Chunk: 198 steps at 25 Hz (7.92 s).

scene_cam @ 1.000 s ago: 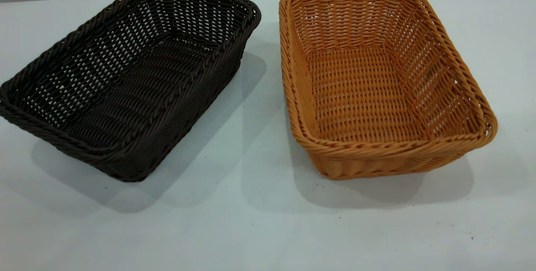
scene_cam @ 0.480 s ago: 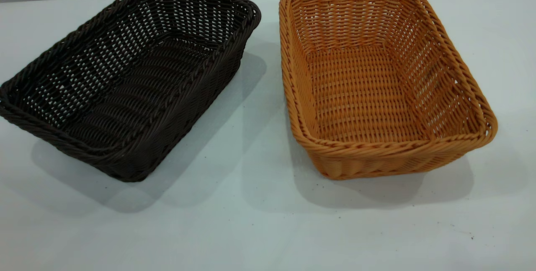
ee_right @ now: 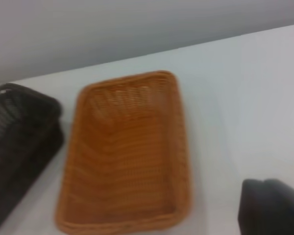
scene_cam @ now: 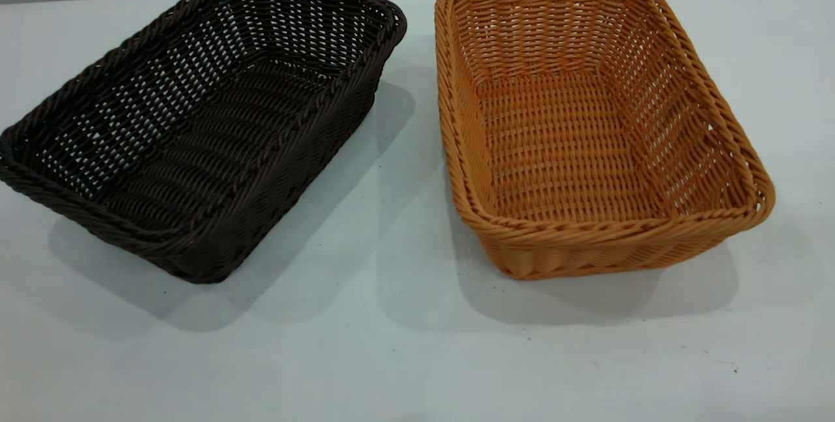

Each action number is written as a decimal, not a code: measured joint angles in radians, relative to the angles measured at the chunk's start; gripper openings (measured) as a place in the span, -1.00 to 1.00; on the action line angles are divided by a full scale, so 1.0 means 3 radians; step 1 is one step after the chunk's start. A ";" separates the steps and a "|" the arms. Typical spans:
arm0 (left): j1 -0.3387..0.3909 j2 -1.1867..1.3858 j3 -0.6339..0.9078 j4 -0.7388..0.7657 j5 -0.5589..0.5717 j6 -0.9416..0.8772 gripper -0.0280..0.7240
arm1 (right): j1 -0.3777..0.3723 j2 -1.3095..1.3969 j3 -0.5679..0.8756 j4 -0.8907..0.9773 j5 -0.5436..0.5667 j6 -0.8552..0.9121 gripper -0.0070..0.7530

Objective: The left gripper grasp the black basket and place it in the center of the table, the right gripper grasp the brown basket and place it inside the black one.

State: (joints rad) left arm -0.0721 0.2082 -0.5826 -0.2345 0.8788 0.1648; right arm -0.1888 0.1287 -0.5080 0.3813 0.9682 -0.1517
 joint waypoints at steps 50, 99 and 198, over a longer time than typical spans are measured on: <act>-0.0003 0.3123 -0.0474 -0.2253 -0.1480 0.3215 0.12 | 0.1604 0.4914 -0.0026 0.4200 -0.0794 0.0804 0.29; -0.0003 0.3151 -0.0474 -0.2253 -0.1604 0.3215 0.13 | 0.1802 0.5646 -0.0049 0.4547 -0.1349 0.0556 0.30; -0.1473 0.5103 -0.0475 -0.2418 -0.2970 0.2158 0.13 | -0.0040 0.4440 -0.1056 0.2221 -0.0566 -0.0851 -0.69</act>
State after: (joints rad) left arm -0.5139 1.7390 -0.7252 -0.9598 -0.0122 0.8121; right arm -0.2007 1.4607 -0.8247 1.0476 0.7984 -0.4070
